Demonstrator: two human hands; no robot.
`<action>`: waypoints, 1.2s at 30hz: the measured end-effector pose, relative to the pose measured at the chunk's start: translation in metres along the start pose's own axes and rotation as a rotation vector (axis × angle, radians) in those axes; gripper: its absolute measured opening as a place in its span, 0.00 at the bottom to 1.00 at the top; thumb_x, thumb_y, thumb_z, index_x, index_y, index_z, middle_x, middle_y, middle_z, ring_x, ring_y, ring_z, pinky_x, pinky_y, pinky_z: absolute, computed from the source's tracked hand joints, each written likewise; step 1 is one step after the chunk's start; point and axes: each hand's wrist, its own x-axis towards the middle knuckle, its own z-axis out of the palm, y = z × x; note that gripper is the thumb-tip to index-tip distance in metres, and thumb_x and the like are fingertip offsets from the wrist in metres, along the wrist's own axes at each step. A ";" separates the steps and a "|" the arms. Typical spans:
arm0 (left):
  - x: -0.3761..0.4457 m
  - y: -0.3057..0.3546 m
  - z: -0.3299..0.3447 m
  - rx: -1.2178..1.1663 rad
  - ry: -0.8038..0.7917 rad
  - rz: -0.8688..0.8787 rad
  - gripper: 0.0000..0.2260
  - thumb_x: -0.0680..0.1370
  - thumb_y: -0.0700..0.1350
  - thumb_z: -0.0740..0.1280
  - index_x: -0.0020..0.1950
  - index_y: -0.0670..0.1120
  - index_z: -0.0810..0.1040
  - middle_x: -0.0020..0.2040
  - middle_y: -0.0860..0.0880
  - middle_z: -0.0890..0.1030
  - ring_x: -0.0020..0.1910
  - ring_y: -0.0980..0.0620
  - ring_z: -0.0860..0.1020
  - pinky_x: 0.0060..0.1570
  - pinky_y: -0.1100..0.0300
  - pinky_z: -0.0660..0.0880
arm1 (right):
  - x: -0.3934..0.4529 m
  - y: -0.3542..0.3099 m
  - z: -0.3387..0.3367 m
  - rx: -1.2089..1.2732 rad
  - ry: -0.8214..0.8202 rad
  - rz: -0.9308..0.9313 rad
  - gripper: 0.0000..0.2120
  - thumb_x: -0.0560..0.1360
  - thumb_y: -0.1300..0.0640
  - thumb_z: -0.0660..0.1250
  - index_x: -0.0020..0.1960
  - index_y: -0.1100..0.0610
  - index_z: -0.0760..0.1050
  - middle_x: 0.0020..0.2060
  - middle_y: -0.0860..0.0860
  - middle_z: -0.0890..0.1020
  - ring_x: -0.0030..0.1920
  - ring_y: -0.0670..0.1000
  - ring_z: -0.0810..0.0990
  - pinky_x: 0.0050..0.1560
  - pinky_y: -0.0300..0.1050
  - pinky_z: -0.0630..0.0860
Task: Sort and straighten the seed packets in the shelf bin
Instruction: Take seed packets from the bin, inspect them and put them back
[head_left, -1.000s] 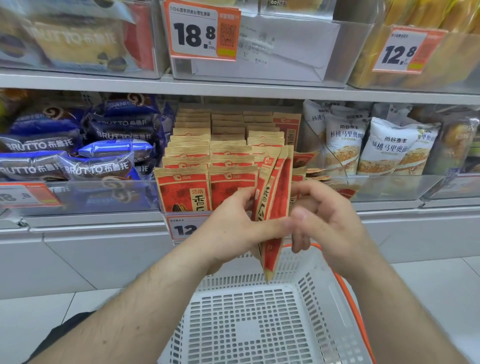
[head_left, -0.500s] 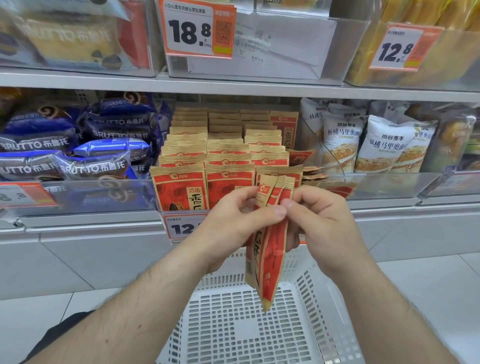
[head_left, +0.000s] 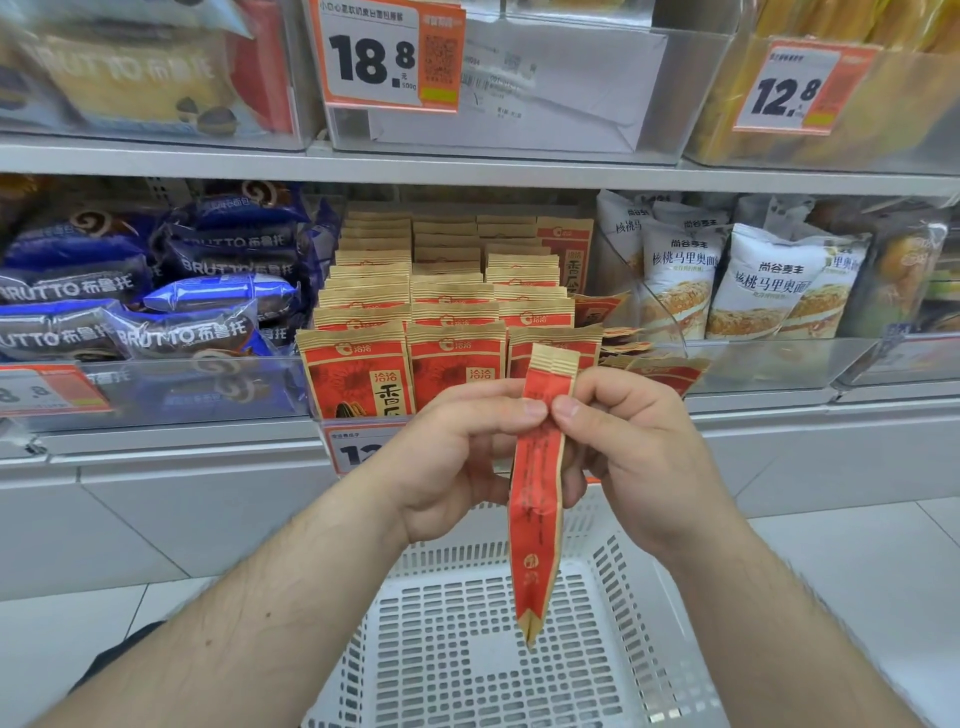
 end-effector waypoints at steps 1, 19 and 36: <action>-0.001 0.000 0.000 0.008 0.004 0.001 0.17 0.69 0.49 0.71 0.55 0.42 0.81 0.40 0.38 0.80 0.37 0.40 0.81 0.44 0.51 0.76 | 0.000 0.000 0.000 -0.003 0.000 0.000 0.09 0.72 0.59 0.65 0.36 0.64 0.74 0.26 0.59 0.80 0.19 0.52 0.74 0.21 0.40 0.69; 0.001 0.005 -0.005 -0.005 0.338 0.136 0.08 0.66 0.49 0.76 0.42 0.47 0.85 0.40 0.48 0.85 0.46 0.46 0.82 0.34 0.54 0.80 | -0.007 -0.007 -0.022 -0.737 -0.424 0.149 0.15 0.64 0.44 0.72 0.34 0.58 0.82 0.31 0.52 0.84 0.35 0.56 0.83 0.41 0.61 0.80; 0.004 0.003 -0.010 -0.026 0.344 0.111 0.08 0.67 0.46 0.75 0.45 0.48 0.85 0.42 0.47 0.85 0.50 0.45 0.81 0.42 0.51 0.79 | -0.005 -0.005 -0.027 -0.604 -0.498 0.191 0.06 0.69 0.51 0.74 0.37 0.54 0.83 0.36 0.50 0.86 0.39 0.51 0.84 0.47 0.56 0.82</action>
